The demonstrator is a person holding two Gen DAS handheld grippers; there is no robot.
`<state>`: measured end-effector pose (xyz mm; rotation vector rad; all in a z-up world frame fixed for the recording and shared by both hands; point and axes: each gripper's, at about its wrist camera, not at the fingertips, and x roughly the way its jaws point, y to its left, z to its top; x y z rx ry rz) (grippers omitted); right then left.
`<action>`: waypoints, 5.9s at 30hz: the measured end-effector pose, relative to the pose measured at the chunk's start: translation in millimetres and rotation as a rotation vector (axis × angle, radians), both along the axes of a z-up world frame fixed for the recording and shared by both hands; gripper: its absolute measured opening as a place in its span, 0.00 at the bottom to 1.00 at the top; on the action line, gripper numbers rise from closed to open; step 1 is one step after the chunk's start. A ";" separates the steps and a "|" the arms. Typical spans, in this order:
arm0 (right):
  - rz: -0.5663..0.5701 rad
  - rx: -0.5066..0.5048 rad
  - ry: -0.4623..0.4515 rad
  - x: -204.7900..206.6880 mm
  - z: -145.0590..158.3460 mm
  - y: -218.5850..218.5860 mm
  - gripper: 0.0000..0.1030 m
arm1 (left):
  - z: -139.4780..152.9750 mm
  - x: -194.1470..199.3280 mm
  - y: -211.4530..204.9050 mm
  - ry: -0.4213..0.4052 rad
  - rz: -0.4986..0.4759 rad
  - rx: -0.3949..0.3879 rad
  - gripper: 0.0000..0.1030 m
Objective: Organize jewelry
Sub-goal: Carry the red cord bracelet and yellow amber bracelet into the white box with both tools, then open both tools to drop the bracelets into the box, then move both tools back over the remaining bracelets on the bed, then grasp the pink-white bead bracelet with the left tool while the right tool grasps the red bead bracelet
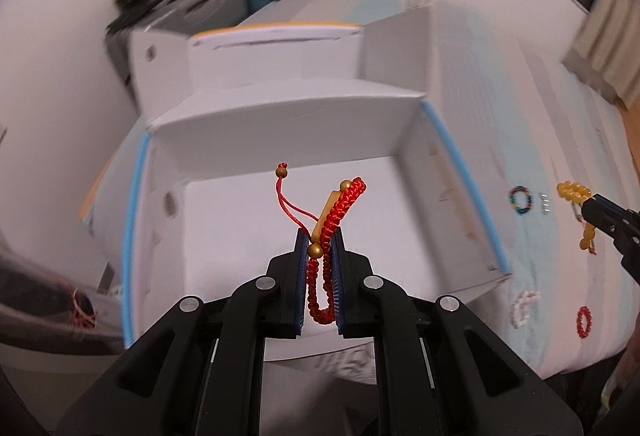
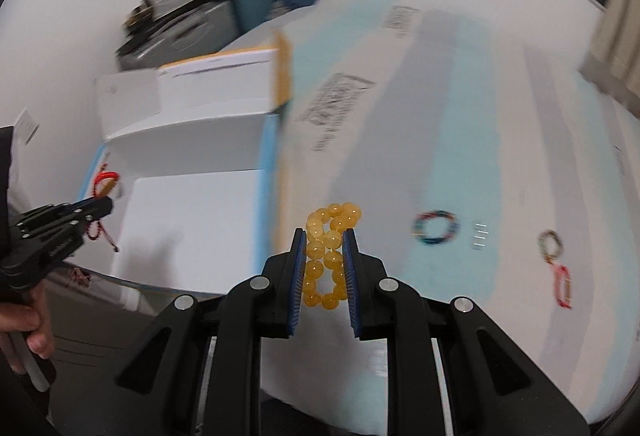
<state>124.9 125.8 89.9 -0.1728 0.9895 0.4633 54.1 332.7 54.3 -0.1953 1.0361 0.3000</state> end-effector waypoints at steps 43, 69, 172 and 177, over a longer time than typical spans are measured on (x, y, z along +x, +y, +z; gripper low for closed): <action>0.180 -0.130 0.325 31.7 -136.6 151.2 0.40 | -102.5 15.0 88.6 0.245 0.125 -0.026 0.54; 0.144 0.040 0.080 11.2 -51.3 87.1 0.93 | -32.9 -6.0 39.9 0.022 0.130 0.070 0.94; -0.579 -0.085 0.244 -63.3 -215.2 -397.8 0.37 | -192.0 58.7 -314.9 0.116 -0.495 -0.024 0.41; -0.549 -0.137 0.211 -65.8 -215.2 -390.0 0.35 | -190.2 58.0 -306.4 0.117 -0.444 -0.046 0.21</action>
